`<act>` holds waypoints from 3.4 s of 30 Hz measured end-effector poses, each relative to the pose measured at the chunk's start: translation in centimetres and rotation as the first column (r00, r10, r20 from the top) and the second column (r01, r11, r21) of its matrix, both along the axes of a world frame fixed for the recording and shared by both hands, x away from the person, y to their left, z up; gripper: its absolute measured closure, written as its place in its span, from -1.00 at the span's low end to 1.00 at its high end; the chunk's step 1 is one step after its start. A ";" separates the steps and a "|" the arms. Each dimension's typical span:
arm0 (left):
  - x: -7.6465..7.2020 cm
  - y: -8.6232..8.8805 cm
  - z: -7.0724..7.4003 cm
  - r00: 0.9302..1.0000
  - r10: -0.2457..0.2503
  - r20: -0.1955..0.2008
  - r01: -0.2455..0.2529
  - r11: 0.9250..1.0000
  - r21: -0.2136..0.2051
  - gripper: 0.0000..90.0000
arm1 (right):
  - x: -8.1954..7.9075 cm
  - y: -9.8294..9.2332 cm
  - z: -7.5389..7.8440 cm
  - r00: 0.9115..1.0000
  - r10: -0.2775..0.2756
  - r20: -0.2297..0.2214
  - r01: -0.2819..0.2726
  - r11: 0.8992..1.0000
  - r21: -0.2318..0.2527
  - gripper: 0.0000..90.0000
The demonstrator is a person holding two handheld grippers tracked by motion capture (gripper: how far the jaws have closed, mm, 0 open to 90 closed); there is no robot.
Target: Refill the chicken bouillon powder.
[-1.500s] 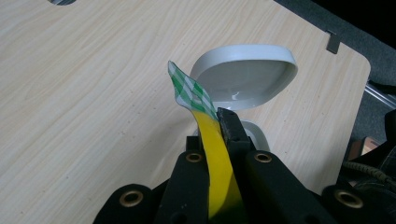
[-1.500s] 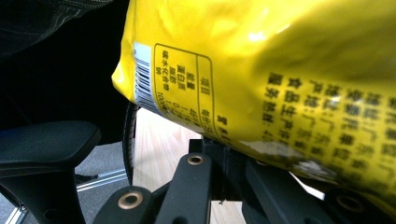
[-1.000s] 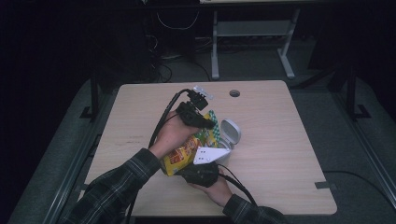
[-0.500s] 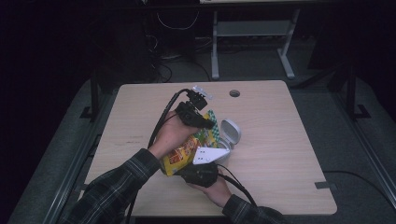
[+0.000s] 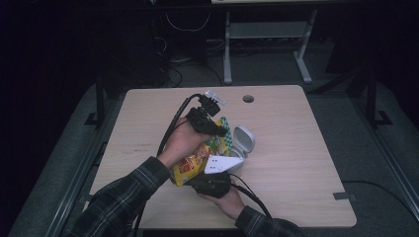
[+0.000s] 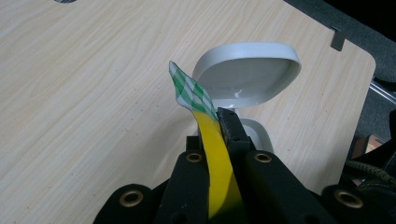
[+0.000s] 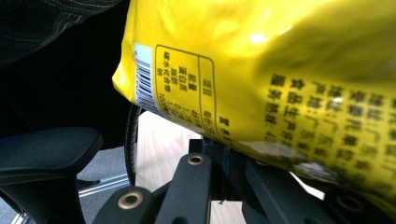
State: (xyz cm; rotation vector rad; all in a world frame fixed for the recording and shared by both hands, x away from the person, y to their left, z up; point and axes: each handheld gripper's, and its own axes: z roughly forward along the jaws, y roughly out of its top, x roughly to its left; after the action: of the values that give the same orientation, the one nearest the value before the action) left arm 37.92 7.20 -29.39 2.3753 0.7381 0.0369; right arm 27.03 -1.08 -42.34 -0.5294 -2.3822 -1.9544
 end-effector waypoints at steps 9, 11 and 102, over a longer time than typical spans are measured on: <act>0.0 -0.1 0.0 1.000 -0.003 -0.003 0.003 1.000 0.006 1.00 | 0.0 0.0 0.0 1.000 0.000 -0.007 0.000 1.000 0.010 1.00; 0.0 -0.1 0.1 1.000 -0.002 -0.003 0.002 1.000 0.006 1.00 | 0.0 0.0 0.0 1.000 0.000 -0.007 0.000 1.000 0.011 1.00; 0.4 -0.9 0.3 1.000 0.001 -0.015 -0.001 0.998 0.055 1.00 | 0.2 -0.1 0.3 1.000 0.024 -0.015 -0.024 0.999 0.044 1.00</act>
State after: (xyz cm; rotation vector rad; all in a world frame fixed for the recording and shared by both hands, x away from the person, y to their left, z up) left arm 38.27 6.35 -29.08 2.4303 0.7543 0.0406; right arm 27.28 -1.19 -42.03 -0.5103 -2.3194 -1.9799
